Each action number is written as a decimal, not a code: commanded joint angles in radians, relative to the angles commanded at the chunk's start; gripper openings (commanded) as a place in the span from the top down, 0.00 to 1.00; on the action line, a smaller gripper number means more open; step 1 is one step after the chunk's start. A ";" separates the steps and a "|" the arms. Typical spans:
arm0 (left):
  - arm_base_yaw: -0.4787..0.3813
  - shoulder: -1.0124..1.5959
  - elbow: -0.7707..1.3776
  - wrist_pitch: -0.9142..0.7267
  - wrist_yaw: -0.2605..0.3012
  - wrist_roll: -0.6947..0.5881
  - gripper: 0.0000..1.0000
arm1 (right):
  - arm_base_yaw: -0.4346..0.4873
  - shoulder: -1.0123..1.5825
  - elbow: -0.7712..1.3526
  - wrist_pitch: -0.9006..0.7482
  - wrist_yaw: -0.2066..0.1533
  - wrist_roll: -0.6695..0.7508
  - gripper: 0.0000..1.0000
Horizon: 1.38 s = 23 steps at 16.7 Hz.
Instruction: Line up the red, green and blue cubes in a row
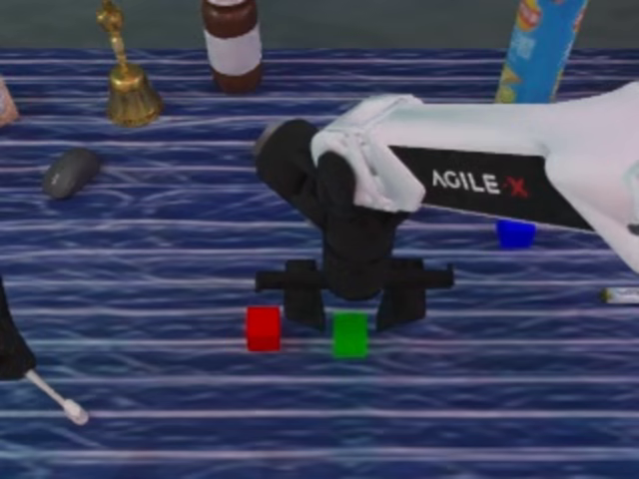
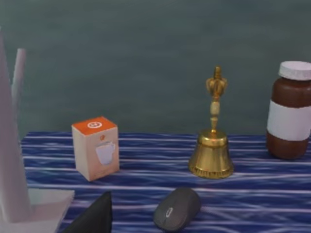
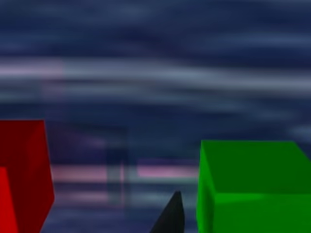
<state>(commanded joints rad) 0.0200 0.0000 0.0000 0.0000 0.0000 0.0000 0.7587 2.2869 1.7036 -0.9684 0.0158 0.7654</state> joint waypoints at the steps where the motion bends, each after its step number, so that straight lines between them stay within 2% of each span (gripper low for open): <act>1: 0.000 0.000 0.000 0.000 0.000 0.000 0.00 | 0.000 0.000 0.000 0.000 0.000 0.000 0.10; 2: 0.000 0.000 0.000 0.000 0.000 0.000 0.00 | 0.000 0.000 0.000 0.000 0.000 0.000 0.02; 3: 0.000 0.000 0.000 0.000 0.000 0.000 0.00 | 0.000 0.000 0.000 0.000 0.000 0.000 0.00; 12: 0.000 0.000 0.000 0.000 0.000 0.000 0.00 | -0.002 -0.001 0.003 -0.004 0.000 0.000 0.00; 19: 0.000 0.000 0.000 0.000 0.000 0.000 0.00 | 0.007 -0.058 0.140 -0.205 -0.001 0.001 0.00; 23: 0.000 0.000 0.000 0.000 0.000 0.000 0.00 | 0.008 -0.072 0.165 -0.236 -0.001 0.000 0.00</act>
<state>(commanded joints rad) 0.0200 0.0000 0.0000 0.0000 0.0000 0.0000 0.7669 2.2147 1.8682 -1.2046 0.0150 0.7652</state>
